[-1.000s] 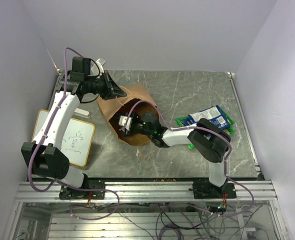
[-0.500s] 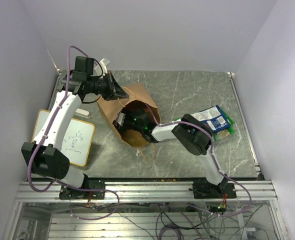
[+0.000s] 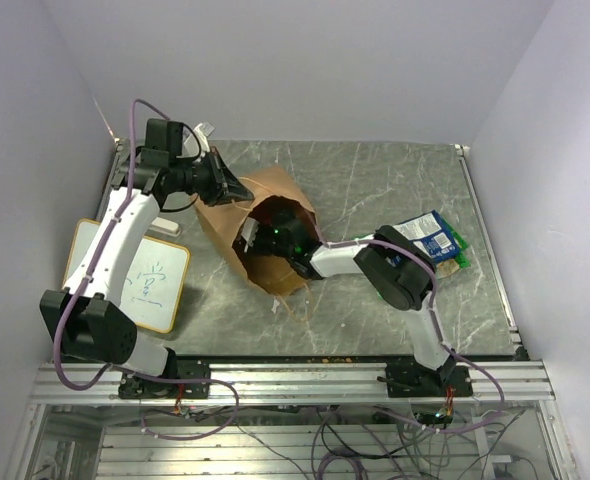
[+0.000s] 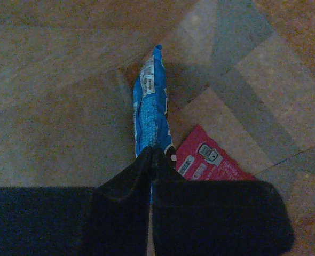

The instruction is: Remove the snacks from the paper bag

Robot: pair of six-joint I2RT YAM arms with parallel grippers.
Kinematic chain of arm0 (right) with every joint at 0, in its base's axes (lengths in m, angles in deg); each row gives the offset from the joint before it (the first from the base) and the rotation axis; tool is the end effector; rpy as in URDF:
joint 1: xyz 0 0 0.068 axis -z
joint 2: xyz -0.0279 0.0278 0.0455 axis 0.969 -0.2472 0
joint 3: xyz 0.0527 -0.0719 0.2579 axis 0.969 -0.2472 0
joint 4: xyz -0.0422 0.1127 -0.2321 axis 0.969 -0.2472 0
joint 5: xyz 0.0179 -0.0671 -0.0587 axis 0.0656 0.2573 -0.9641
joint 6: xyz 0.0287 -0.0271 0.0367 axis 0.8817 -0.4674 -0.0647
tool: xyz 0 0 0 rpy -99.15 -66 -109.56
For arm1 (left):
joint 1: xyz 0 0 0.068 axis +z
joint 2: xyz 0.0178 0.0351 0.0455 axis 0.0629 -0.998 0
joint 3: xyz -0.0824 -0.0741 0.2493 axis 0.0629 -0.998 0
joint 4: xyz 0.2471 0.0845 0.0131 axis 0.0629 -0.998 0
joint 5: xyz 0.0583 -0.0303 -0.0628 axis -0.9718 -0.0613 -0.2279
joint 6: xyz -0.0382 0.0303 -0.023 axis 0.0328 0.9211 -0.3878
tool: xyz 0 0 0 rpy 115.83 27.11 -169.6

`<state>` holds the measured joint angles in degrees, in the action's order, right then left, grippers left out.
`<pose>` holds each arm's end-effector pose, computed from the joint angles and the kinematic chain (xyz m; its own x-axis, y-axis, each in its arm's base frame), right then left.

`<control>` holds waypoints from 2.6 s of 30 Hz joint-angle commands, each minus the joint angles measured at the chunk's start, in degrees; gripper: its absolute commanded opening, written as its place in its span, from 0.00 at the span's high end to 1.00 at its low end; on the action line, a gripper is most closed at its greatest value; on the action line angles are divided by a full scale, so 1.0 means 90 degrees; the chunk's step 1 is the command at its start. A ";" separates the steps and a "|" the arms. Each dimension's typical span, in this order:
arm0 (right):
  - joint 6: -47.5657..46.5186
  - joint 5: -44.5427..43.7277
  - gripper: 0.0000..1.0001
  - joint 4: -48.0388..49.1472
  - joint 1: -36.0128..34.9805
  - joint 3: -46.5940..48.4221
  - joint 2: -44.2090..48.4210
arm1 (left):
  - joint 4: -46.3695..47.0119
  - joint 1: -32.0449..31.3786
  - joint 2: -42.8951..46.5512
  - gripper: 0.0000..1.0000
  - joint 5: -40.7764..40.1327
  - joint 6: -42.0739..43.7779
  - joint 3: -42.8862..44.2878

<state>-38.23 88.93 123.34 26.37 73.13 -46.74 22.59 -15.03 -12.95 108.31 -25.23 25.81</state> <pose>0.2975 0.3584 0.1396 0.2875 -0.4006 -0.8700 -0.8493 0.3133 -0.4249 0.2984 -0.0844 0.3783 -0.9069 -0.3113 -0.2839 0.0634 0.5653 -0.8225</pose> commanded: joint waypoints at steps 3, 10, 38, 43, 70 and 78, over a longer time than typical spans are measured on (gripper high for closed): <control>0.0142 0.0022 1.00 -0.0685 0.0010 -0.0578 0.1094 | 0.0131 0.0211 0.0324 0.93 -0.0110 -0.0096 -0.0101; -0.0312 0.0156 1.00 -0.0728 -0.0018 -0.1778 0.2271 | 0.0247 0.0234 0.0296 0.93 -0.0014 -0.0167 -0.0204; -0.2190 0.1299 1.00 -0.5596 -0.0057 -0.1161 0.6311 | 0.0348 0.0234 -0.0019 0.93 -0.0062 -0.0136 0.0064; -0.1899 0.1170 1.00 -0.5726 -0.0057 -0.0415 0.6751 | 0.0411 0.0234 -0.0067 0.93 -0.0015 -0.0213 0.0026; 0.5417 -0.3920 1.00 -0.6054 0.3339 -0.1265 0.6935 | 0.0503 0.0214 0.0067 0.93 0.0074 -0.0254 -0.0134; 0.6021 -0.1650 1.00 -0.6426 0.5131 -0.1913 0.6673 | 0.0542 0.0158 0.0002 0.93 0.0089 -0.0256 -0.0149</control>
<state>11.69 64.78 66.19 69.65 57.55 13.65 25.58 -13.46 -13.48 108.02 -27.16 24.87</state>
